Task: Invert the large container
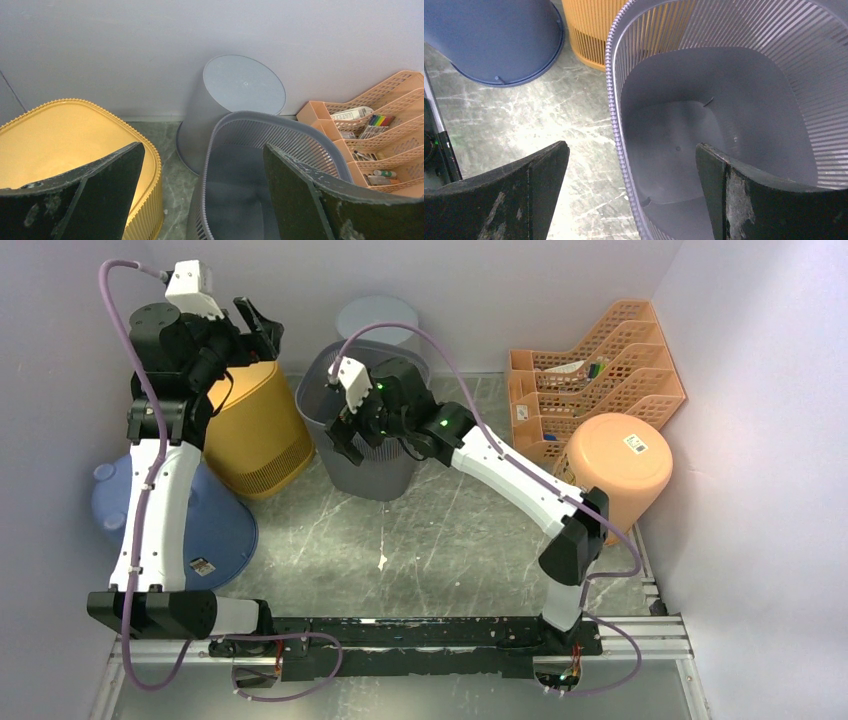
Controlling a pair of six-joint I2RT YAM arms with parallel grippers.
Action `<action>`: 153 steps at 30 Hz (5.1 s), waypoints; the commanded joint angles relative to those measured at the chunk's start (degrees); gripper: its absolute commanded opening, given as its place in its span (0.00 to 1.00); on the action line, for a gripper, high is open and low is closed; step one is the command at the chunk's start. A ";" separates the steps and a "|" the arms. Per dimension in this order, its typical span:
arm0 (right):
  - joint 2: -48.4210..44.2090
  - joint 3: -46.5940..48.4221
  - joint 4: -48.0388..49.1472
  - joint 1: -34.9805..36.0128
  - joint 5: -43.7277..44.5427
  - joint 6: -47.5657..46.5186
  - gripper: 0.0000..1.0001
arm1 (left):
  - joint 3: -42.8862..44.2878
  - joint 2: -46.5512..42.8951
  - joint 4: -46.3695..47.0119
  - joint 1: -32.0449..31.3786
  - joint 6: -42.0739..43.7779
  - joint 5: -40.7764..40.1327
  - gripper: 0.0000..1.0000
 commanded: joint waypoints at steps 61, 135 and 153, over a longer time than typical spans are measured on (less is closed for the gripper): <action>-22.10 -49.80 82.56 -2.01 -18.69 62.55 0.00 | 22.20 -0.83 -10.69 2.07 0.34 4.43 0.97; 18.10 -57.50 133.65 -23.97 -32.44 110.54 0.00 | 34.87 6.47 -19.66 1.32 6.12 -1.34 0.94; 25.55 -62.10 133.41 -35.56 -43.03 105.42 0.12 | 32.13 6.18 -18.61 1.00 6.40 -2.03 0.94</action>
